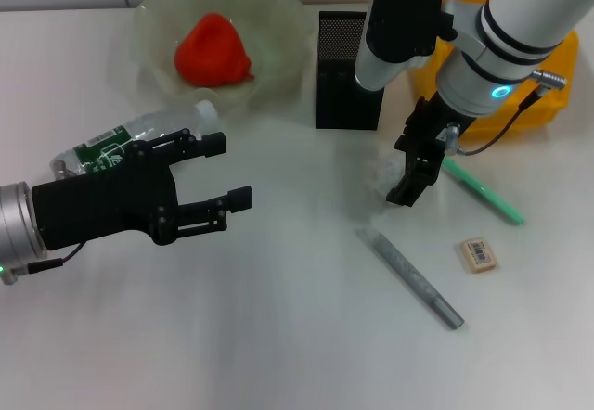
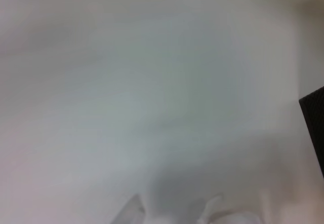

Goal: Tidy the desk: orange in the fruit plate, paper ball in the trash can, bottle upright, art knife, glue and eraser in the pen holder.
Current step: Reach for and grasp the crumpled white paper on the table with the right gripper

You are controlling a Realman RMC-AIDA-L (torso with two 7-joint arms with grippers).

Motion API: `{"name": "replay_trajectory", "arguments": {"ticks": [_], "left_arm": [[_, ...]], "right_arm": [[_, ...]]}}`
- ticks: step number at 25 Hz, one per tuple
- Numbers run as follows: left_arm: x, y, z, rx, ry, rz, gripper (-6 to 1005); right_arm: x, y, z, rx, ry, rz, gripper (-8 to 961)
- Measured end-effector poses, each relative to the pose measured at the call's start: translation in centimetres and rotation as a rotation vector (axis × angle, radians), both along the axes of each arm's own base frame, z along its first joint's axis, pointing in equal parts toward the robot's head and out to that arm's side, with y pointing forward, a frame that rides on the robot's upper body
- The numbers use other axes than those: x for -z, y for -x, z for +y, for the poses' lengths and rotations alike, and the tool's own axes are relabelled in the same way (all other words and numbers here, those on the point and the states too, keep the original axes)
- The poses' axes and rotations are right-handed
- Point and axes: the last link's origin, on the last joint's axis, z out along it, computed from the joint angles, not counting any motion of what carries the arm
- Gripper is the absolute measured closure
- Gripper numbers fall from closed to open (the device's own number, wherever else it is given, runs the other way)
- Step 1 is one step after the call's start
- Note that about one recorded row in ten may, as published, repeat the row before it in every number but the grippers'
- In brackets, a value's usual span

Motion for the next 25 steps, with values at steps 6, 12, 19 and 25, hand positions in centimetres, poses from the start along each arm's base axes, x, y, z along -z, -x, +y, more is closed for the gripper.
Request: {"name": "replay_trajectory", "arguments": {"ticks": [6,12,19,25], "left_arm": [[-0.01,-0.03,0.03,0.001,0.000,0.000,207],[0.05,-0.08,0.03,0.000,0.000,-0.003,207],[0.08,-0.11,0.02,0.000,0.000,-0.004,207],[0.08,-0.10,0.04,-0.001,-0.002,-0.004,207]], "right_arm": [[0.34,-0.14,-0.07,0.000,0.005,0.014,193],[0.59,-0.40,-0.13,-0.003,0.010,0.015,202],[0.64,-0.50,-0.12,-0.004,0.008,0.014,212],[0.64,-0.50,-0.12,-0.004,0.008,0.014,221]]}}
